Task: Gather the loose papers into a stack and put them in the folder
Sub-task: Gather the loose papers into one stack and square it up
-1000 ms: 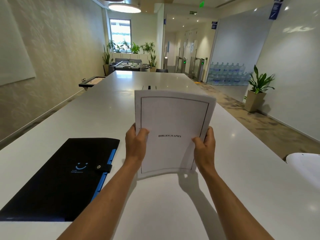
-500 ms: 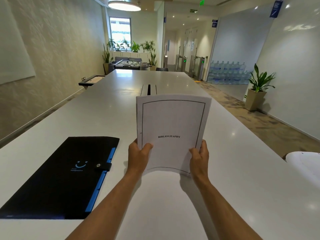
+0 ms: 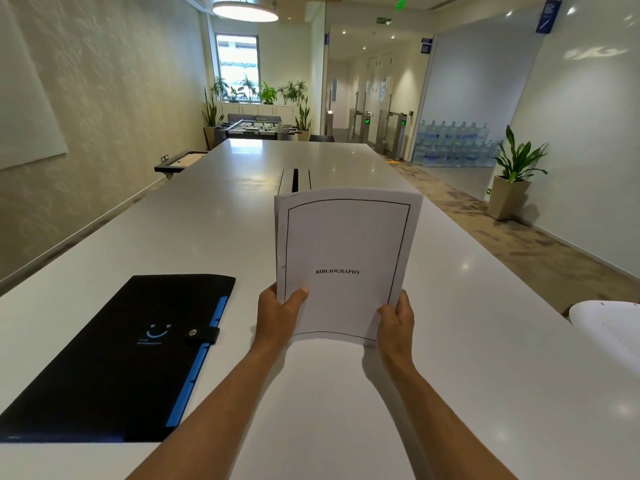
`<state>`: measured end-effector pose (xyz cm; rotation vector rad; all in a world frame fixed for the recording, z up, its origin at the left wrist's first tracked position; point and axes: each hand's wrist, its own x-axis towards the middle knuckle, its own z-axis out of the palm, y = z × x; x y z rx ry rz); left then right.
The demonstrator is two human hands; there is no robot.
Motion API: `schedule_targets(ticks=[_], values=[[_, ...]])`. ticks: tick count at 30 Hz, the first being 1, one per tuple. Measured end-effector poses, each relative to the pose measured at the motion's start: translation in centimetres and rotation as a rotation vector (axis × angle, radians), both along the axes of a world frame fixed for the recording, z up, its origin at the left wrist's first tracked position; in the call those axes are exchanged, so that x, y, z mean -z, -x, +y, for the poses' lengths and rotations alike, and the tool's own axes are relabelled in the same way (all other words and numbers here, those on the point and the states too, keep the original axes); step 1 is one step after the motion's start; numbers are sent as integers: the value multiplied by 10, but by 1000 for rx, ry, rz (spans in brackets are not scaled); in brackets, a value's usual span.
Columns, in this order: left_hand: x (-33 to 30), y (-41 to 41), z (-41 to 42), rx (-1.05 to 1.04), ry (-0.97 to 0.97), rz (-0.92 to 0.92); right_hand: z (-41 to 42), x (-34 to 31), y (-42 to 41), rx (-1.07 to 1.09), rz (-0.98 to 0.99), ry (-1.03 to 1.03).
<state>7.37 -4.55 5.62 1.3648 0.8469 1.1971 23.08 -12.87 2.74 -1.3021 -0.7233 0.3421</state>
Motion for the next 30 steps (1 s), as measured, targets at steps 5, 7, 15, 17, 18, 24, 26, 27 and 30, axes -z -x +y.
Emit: schedule_targets(ticks=[5, 7, 15, 17, 18, 24, 26, 27, 30], values=[[-3, -3, 1, 8, 0, -27, 1, -3, -8, -24, -37, 48], [-5, -4, 2, 7, -3, -39, 1, -2, -11, 3, -42, 106], [-18, -25, -3, -72, 204, -289, 8, 4, 5, 129, 691, 3], [-17, -32, -8, -73, 250, -326, 8, 0, 15, -55, 939, -148], [-15, -36, -12, -70, 261, -339, 7, -3, 22, -115, 980, -182], [-8, -41, -24, -13, 343, -361, 7, -9, 19, -112, 883, -180], [-3, -34, -20, 84, 338, -296, 6, -9, 8, -84, 795, -164], [0, -30, -17, 137, 339, -245, 5, -11, 2, -59, 735, -152], [7, -14, -1, 185, 398, -208, -4, -22, -19, -34, 567, -78]])
